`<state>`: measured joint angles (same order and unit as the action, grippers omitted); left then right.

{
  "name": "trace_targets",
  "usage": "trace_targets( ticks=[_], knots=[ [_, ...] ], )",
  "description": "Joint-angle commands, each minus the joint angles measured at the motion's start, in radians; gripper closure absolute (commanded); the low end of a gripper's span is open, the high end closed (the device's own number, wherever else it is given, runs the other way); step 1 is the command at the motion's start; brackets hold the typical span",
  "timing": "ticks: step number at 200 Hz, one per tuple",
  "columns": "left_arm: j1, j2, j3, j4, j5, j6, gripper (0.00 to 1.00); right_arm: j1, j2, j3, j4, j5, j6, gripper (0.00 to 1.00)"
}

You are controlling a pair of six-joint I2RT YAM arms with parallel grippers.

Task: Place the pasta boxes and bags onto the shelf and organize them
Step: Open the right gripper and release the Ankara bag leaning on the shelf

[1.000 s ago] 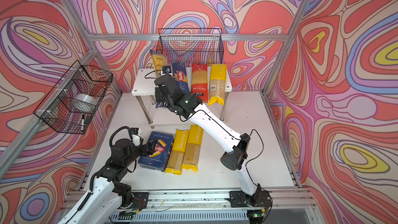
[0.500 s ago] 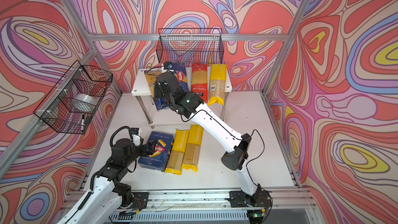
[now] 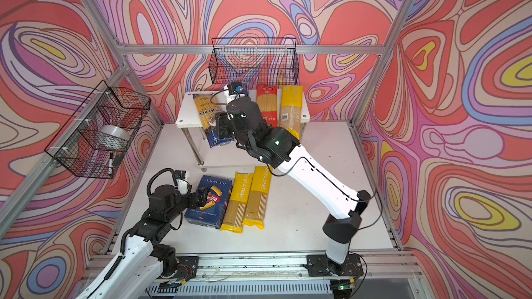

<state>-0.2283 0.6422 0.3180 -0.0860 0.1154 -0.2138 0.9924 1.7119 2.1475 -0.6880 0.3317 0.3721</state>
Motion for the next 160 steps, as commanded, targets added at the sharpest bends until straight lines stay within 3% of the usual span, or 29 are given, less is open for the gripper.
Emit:
trace_targets(
  ticks=[1,41,71,160],
  knots=[
    [-0.003,-0.003,0.026,-0.014,0.008,0.004,0.0,0.1,-0.1,-0.114,-0.055,0.077,-0.042,0.62],
    [-0.003,-0.009,0.025,-0.016,0.004,0.002,0.0,0.117,-0.207,-0.353,-0.033,0.062,0.019,0.76],
    [-0.003,-0.01,0.026,-0.017,0.004,0.002,0.0,0.117,-0.209,-0.439,0.022,0.06,0.027,0.8],
    [-0.003,-0.01,0.025,-0.017,0.003,0.001,0.0,0.118,-0.158,-0.47,0.151,0.062,-0.001,0.84]
  ],
)
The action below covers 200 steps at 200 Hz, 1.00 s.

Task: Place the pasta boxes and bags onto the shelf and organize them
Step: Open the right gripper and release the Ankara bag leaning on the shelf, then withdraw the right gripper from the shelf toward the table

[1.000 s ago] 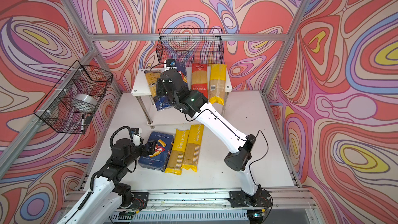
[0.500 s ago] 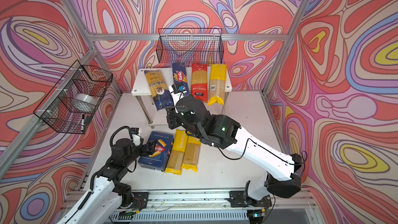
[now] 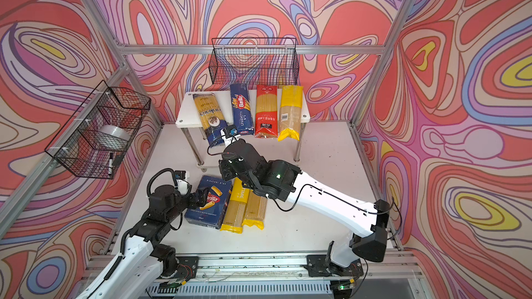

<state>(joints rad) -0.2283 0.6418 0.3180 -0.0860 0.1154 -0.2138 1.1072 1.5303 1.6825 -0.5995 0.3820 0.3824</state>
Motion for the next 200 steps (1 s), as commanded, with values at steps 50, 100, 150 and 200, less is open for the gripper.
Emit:
trace_targets(
  ticks=[50,100,150,200],
  knots=[
    [-0.003,-0.01,0.025,-0.017,0.004,0.001,0.0,0.002,0.083,0.032,0.096,0.001,-0.041,0.84],
    [-0.003,-0.01,0.025,-0.017,0.003,0.002,0.0,-0.002,0.139,0.07,0.132,0.01,-0.09,0.84],
    [-0.003,-0.011,0.023,-0.017,0.004,0.002,0.0,-0.042,0.23,0.153,0.119,-0.056,-0.096,0.84],
    [-0.002,-0.011,0.024,-0.018,0.004,0.002,0.0,-0.063,0.338,0.248,0.097,-0.115,-0.099,0.84]
  ],
)
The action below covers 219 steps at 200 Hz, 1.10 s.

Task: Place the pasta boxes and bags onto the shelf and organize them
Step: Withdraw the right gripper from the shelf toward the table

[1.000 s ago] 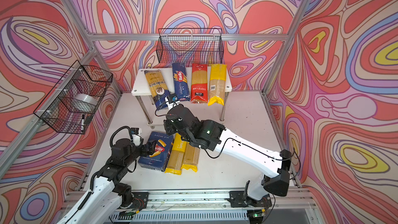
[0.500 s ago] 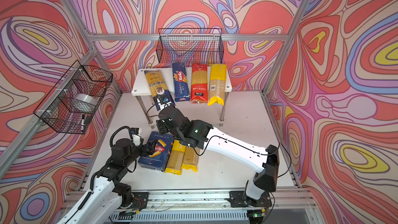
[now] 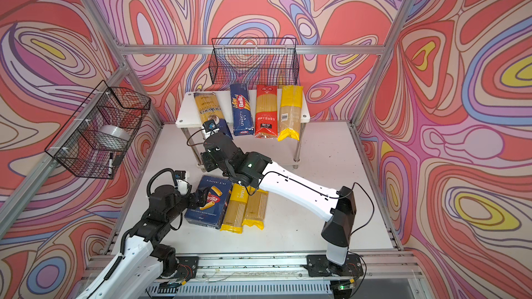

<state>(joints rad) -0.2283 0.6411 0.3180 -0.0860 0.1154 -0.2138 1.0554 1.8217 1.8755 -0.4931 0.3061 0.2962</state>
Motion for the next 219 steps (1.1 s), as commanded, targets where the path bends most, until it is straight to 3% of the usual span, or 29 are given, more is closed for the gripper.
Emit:
trace_targets(
  ticks=[1,64,159,180,200,219],
  knots=[
    [-0.003,-0.011,0.024,-0.018,0.003,0.002,0.0,-0.011,0.048,0.056,-0.01,-0.039,-0.012,0.84],
    [-0.003,-0.011,0.024,-0.019,0.004,0.002,0.0,-0.011,0.104,0.122,-0.032,-0.109,-0.048,0.84],
    [-0.003,-0.011,0.024,-0.019,0.006,0.001,0.0,-0.068,0.243,0.357,-0.156,-0.214,-0.088,0.84],
    [-0.003,-0.011,0.026,-0.019,0.005,0.002,0.0,-0.069,0.237,0.355,-0.168,-0.26,-0.102,0.83],
    [-0.003,-0.009,0.026,-0.019,0.006,0.002,0.0,-0.055,0.182,0.293,-0.153,-0.38,-0.137,0.78],
    [-0.003,-0.006,0.026,-0.018,0.007,0.002,0.0,0.022,0.055,0.14,-0.053,-0.299,-0.186,0.75]
  ],
)
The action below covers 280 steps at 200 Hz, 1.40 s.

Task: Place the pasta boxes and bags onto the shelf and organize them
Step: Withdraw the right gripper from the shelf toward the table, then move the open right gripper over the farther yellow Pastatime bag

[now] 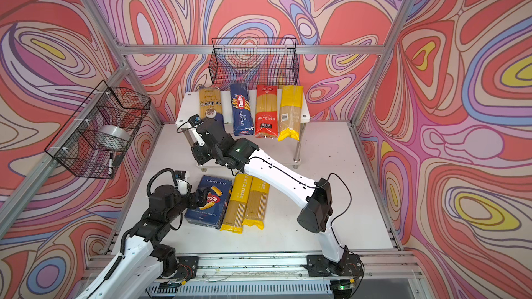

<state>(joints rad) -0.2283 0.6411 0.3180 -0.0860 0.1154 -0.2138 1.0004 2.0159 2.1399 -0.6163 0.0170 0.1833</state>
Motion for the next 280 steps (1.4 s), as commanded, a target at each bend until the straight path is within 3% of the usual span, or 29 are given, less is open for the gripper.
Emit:
trace_targets(
  ticks=[1,27,56,92,118,144,156,190,252,280],
  knots=[
    [-0.003,-0.006,0.026,-0.017,0.007,0.002,0.0,0.082,-0.145,-0.132,0.075,-0.004,-0.075,0.75],
    [-0.003,-0.006,0.025,-0.017,0.008,0.004,0.0,0.131,-0.284,-0.266,0.091,0.035,-0.014,0.66],
    [-0.003,-0.011,0.024,-0.018,0.008,0.004,0.0,0.197,-0.457,-0.528,0.174,0.18,0.097,0.6],
    [-0.002,-0.005,0.025,-0.015,0.016,0.005,0.0,0.237,-0.647,-0.923,0.269,0.371,0.321,0.54],
    [-0.002,-0.007,0.026,-0.016,0.018,0.007,0.0,0.243,-0.725,-1.085,0.19,0.484,0.479,0.48],
    [-0.002,-0.004,0.025,-0.015,0.023,0.008,0.0,0.252,-0.791,-1.236,0.137,0.528,0.661,0.4],
    [-0.002,-0.008,0.024,-0.011,0.04,0.012,0.0,0.253,-0.817,-1.308,0.17,0.527,0.686,0.34],
    [-0.002,-0.025,0.018,-0.015,0.069,0.022,0.0,0.252,-0.814,-1.354,0.161,0.599,0.699,0.19],
    [-0.001,-0.053,0.01,-0.02,0.07,0.022,0.0,0.247,-0.694,-1.446,0.376,0.548,0.716,0.02],
    [-0.002,-0.041,0.015,-0.018,0.065,0.021,0.0,0.153,-0.606,-1.367,0.351,0.456,0.663,0.01]
  ],
)
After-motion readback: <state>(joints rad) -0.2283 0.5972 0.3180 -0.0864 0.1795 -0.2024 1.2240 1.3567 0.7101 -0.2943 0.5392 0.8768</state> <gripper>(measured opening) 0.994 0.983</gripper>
